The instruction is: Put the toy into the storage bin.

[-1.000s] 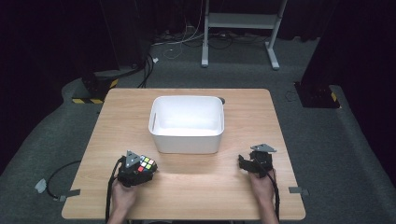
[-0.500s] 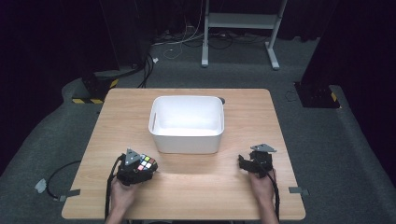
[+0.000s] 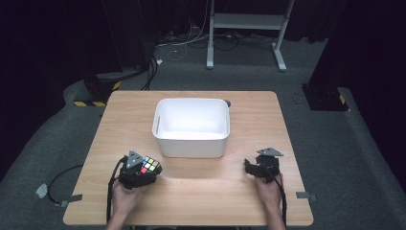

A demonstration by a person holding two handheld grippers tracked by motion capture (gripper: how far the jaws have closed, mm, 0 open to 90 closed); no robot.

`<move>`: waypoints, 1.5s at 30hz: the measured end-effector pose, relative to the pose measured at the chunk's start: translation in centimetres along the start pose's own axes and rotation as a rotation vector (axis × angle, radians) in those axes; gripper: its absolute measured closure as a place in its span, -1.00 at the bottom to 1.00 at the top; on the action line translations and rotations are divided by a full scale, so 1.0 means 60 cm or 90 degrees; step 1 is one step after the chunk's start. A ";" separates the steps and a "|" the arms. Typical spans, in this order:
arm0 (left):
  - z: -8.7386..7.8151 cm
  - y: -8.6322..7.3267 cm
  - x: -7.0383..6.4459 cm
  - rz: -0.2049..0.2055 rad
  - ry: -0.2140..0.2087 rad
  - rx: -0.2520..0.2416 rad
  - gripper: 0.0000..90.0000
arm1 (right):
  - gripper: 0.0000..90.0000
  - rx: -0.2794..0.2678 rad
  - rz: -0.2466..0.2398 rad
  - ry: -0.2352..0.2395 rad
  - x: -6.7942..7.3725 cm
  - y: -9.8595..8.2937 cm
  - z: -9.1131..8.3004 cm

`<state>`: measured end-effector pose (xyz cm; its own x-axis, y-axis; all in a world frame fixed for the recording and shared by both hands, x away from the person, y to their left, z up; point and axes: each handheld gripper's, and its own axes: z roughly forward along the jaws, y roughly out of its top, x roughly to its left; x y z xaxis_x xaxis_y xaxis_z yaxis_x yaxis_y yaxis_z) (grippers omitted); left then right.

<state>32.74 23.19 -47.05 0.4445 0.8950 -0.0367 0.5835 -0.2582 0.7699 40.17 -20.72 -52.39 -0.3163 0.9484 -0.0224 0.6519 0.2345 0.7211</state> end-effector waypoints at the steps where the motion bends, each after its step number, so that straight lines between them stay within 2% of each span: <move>1: -0.001 0.001 0.000 0.001 -0.001 0.000 -0.25 | -0.50 0.000 0.000 0.000 0.000 0.000 0.000; 21: -0.034 0.037 0.003 0.009 -0.038 -0.011 -0.25 | -0.50 0.000 0.000 0.000 0.000 0.000 0.000; 29: -0.045 0.047 0.007 0.011 -0.046 -0.009 -0.25 | -0.50 0.000 0.000 0.000 0.000 0.000 0.000; 45: -0.062 0.074 0.008 0.013 -0.064 -0.027 -0.25 | -0.50 0.000 0.001 0.000 0.000 0.000 0.000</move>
<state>33.04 23.84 -41.28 0.5228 0.8484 -0.0827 0.5458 -0.2587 0.7970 40.18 -20.71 -52.39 -0.3162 0.9485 -0.0213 0.6521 0.2336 0.7212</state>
